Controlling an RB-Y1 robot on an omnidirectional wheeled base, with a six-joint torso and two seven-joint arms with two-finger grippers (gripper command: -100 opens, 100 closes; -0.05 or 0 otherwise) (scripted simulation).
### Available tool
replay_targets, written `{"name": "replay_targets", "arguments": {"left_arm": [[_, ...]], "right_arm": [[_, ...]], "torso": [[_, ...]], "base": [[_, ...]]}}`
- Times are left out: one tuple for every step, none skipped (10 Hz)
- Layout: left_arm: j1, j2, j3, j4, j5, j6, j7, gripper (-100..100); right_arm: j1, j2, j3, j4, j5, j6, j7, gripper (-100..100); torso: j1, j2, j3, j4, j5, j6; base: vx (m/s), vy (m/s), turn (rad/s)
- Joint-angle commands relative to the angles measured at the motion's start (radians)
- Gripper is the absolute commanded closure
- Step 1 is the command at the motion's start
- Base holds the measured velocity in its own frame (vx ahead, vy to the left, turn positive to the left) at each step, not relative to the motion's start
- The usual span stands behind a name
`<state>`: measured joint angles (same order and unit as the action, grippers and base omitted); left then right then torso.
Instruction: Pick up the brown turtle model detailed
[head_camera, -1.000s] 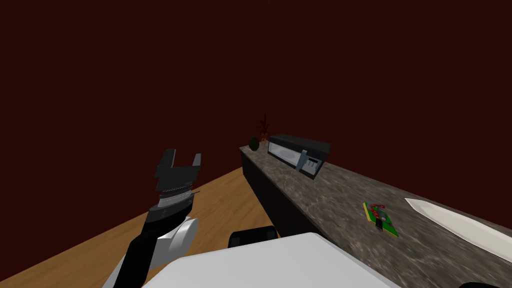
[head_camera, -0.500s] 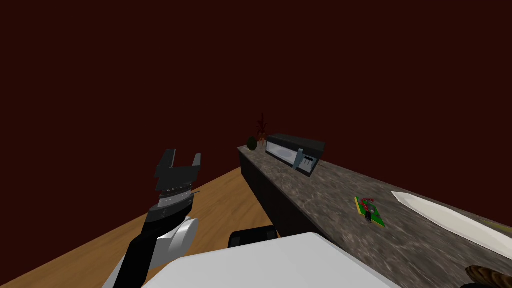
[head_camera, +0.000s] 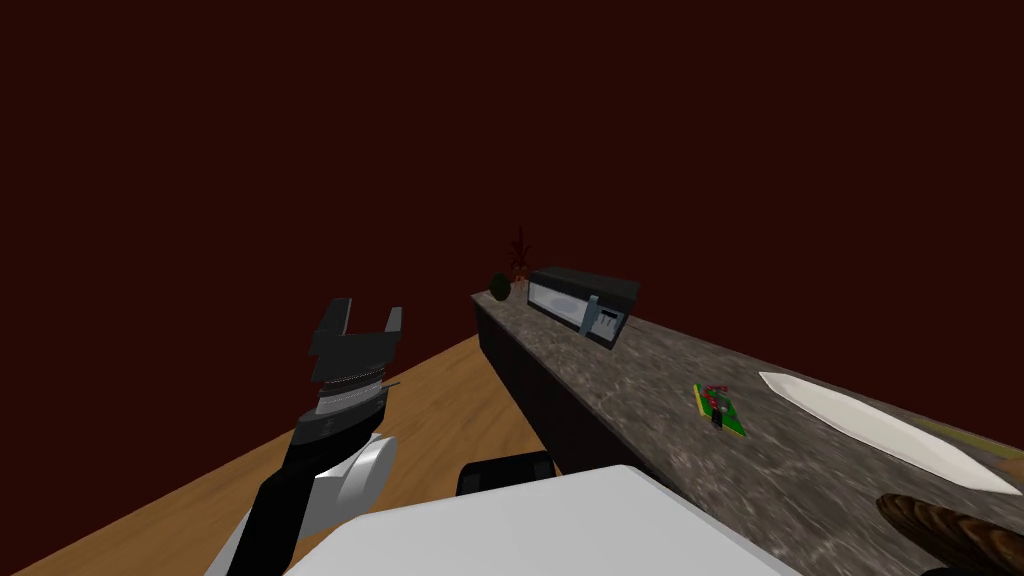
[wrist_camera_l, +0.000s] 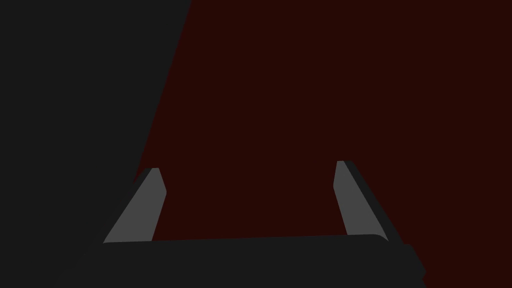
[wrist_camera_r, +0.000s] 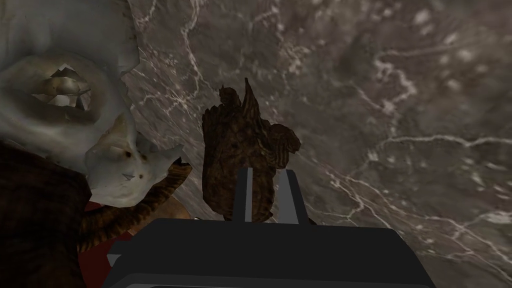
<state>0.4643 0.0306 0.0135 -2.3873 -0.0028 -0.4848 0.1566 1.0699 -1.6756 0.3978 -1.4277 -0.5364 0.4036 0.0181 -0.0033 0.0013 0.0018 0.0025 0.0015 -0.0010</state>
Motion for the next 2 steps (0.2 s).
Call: {"name": "replay_targets", "arguments": {"left_arm": [[0.0,0.0,0.0,0.0,0.0,0.0,0.0,0],[0.0,0.0,0.0,0.0,0.0,0.0,0.0,0]], "right_arm": [[0.0,0.0,0.0,0.0,0.0,0.0,0.0,100],[0.0,-0.001,-0.001,-0.002,0.0,0.003,0.0,0]], "torso": [[0.0,0.0,0.0,0.0,0.0,0.0],[0.0,0.0,0.0,0.0,0.0,0.0]], "base": [[-0.007,-0.001,-0.006],[0.0,0.0,0.0]]}}
